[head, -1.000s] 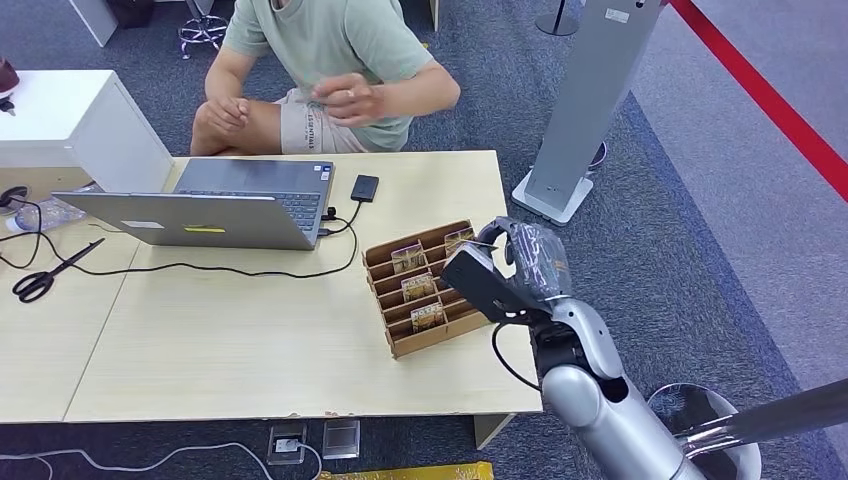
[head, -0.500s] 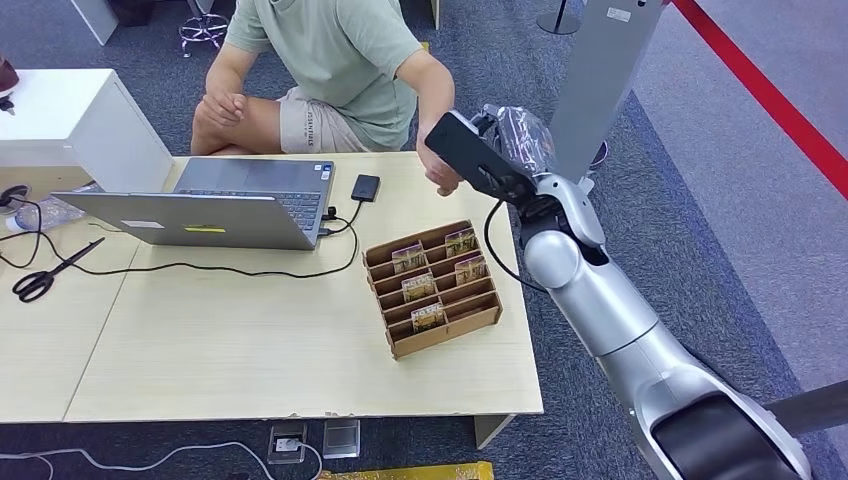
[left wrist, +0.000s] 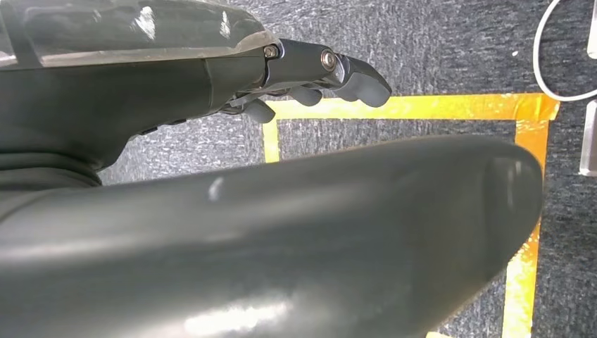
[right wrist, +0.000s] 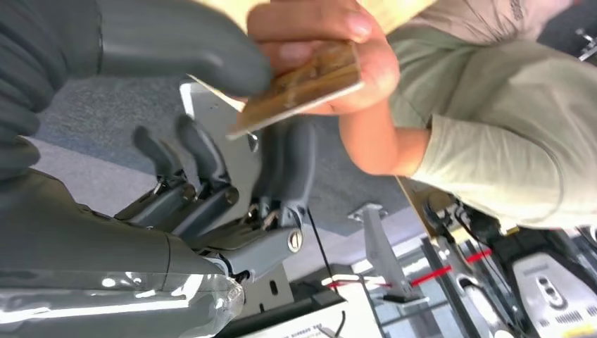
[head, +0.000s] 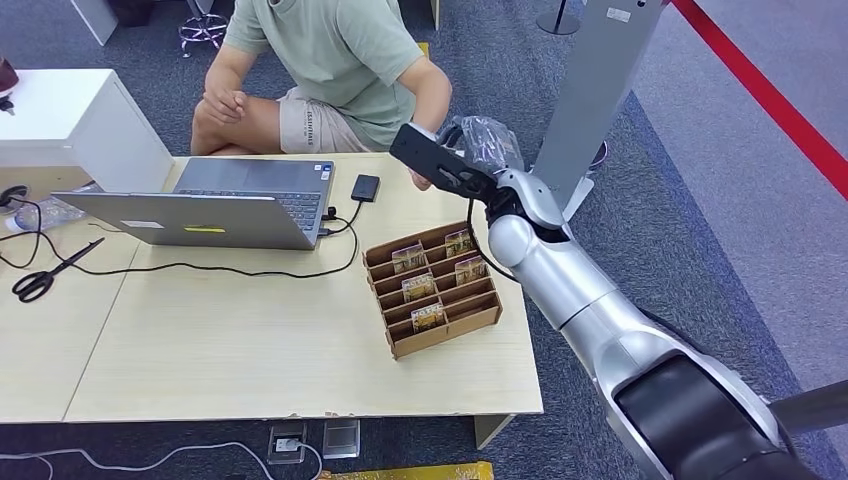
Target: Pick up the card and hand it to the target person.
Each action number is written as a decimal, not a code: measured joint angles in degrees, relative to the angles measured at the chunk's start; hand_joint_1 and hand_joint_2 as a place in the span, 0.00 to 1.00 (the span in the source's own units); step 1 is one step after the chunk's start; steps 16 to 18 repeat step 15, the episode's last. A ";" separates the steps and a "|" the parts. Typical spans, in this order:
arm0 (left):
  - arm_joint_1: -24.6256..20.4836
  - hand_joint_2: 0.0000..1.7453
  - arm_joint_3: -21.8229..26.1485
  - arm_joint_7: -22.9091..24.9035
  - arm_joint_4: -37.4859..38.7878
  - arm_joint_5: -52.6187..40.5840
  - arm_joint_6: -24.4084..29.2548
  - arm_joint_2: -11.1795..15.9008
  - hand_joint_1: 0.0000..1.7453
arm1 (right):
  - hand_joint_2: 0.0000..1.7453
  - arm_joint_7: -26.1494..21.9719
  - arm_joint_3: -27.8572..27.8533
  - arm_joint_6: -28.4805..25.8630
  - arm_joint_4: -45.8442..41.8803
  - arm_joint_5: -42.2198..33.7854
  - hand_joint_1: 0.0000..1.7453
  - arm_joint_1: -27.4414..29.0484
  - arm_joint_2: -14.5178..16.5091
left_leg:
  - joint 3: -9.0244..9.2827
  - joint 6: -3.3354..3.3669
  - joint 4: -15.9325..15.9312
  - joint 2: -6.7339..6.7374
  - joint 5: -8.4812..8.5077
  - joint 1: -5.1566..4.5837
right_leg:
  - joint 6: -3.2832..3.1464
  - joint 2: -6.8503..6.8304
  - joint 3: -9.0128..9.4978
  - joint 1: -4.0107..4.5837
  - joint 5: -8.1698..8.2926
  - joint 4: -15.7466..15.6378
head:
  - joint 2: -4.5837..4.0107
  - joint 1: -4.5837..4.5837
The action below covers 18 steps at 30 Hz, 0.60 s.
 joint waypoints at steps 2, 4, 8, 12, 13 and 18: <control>0.01 0.00 0.00 -0.02 0.00 0.22 0.02 0.08 0.00 | 1.00 -0.27 0.37 -0.25 1.22 -0.02 0.00 -0.13 0.56 | -0.01 0.00 0.00 0.00 0.00 0.00 | 0.00 0.00 -0.01 0.00 0.00 0.00 | 0.00 0.01; 0.01 0.00 0.00 -0.13 0.00 0.58 0.12 0.19 0.00 | 1.00 -0.49 0.60 -0.65 2.07 -0.09 0.00 -0.32 1.07 | -0.01 0.00 0.00 0.00 0.00 0.00 | 0.00 0.00 -0.02 0.00 0.00 0.00 | 0.01 0.01; 0.04 0.00 0.00 -0.17 0.00 1.28 0.21 0.36 0.00 | 1.00 -0.65 0.95 -1.71 2.48 -1.04 0.00 -0.66 1.42 | 0.00 0.00 0.00 0.01 0.00 0.00 | 0.00 0.00 -0.03 0.00 0.00 0.00 | 0.01 -0.01; 0.09 0.00 -0.01 -0.17 0.00 1.99 0.18 0.50 0.00 | 1.00 -0.25 1.13 -2.60 1.09 -2.64 0.00 -0.58 1.13 | 0.02 0.00 0.01 0.02 0.00 0.00 | 0.00 0.02 -0.04 0.00 0.00 -0.01 | 0.00 0.00; 0.12 0.00 -0.01 -0.17 0.00 2.14 0.16 0.52 0.00 | 1.00 0.06 1.12 -2.89 0.17 -3.22 0.00 -0.43 0.84 | 0.03 0.00 0.01 0.02 0.00 0.00 | 0.00 0.02 -0.04 0.00 0.00 -0.01 | 0.00 0.00; 0.16 0.00 -0.03 -0.17 0.01 2.35 0.15 0.56 0.00 | 1.00 0.54 1.08 -3.37 -1.43 -4.09 0.00 -0.10 0.26 | 0.04 0.00 0.01 0.02 0.00 0.00 | 0.00 0.03 -0.04 0.00 0.00 -0.01 | 0.00 0.00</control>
